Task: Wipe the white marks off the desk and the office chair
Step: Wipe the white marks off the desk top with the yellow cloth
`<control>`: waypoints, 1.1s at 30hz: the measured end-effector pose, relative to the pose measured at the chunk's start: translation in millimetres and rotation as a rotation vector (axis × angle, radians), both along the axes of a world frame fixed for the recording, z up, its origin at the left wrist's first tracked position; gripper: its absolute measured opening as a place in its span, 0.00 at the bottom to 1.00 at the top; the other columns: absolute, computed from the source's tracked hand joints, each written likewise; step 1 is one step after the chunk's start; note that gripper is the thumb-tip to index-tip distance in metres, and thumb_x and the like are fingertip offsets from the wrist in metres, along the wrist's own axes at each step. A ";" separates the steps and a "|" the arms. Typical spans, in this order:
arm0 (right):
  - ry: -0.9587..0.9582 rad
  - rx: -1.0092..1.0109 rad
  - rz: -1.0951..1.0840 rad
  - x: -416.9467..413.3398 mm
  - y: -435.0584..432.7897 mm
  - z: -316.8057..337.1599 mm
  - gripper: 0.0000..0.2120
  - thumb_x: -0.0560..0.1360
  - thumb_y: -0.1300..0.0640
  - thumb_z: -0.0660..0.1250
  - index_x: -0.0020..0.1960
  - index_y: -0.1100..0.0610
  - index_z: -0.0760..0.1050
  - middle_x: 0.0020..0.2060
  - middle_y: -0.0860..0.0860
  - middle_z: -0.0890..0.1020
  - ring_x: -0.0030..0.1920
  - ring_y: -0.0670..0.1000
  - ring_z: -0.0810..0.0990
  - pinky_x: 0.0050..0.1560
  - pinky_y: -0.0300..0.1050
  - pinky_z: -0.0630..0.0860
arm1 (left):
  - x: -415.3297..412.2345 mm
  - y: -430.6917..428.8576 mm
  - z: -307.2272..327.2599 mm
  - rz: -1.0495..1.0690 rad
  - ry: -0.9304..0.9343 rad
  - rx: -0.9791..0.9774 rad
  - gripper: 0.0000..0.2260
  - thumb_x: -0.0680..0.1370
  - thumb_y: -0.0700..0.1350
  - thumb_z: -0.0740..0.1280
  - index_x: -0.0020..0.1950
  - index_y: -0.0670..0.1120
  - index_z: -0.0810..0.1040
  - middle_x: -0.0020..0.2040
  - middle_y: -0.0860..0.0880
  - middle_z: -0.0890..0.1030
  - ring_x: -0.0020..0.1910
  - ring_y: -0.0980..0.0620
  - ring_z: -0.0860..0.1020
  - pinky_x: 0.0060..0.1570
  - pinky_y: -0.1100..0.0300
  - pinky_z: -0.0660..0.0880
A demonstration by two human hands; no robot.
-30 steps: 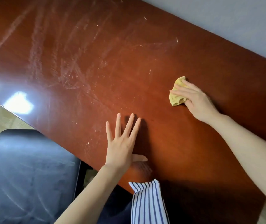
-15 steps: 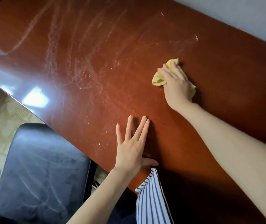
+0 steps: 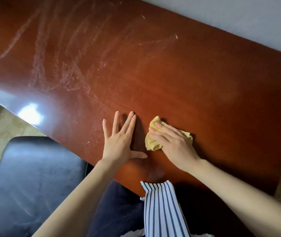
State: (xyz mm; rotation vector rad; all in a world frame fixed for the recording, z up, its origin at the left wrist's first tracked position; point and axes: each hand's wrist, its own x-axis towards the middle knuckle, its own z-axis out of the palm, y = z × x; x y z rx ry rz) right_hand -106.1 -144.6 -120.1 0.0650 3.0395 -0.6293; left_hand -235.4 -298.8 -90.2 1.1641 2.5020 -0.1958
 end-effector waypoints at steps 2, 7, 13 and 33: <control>-0.323 -0.090 0.058 11.2 -13.7 -12.6 0.18 0.78 0.50 0.63 0.67 0.46 0.71 0.61 0.42 0.76 0.66 0.49 0.72 0.68 0.45 0.68 | 1.1 -0.2 -1.3 -0.005 0.001 0.012 0.57 0.57 0.79 0.53 0.70 0.52 0.24 0.72 0.57 0.28 0.68 0.44 0.23 0.56 0.42 0.16; 0.045 -0.018 0.216 29.2 61.8 12.5 0.23 0.71 0.69 0.64 0.65 0.57 0.74 0.66 0.52 0.74 0.70 0.52 0.67 0.71 0.44 0.61 | 1.1 1.0 -2.2 -0.018 0.010 0.024 0.57 0.58 0.79 0.54 0.71 0.52 0.25 0.70 0.58 0.27 0.68 0.44 0.22 0.57 0.41 0.17; 0.047 0.082 -0.009 1.4 104.3 15.1 0.31 0.66 0.75 0.69 0.65 0.53 0.75 0.67 0.49 0.74 0.71 0.55 0.65 0.67 0.56 0.64 | 0.3 1.5 3.5 -0.062 0.079 0.006 0.58 0.60 0.79 0.56 0.72 0.49 0.28 0.76 0.53 0.35 0.71 0.41 0.27 0.60 0.38 0.21; -0.218 0.008 -0.179 -106.6 17.0 25.3 0.26 0.82 0.57 0.55 0.77 0.49 0.50 0.76 0.47 0.53 0.76 0.51 0.41 0.75 0.49 0.44 | 11.0 -55.9 16.8 0.070 0.134 0.020 0.46 0.69 0.73 0.55 0.78 0.50 0.43 0.79 0.48 0.49 0.75 0.41 0.36 0.63 0.41 0.24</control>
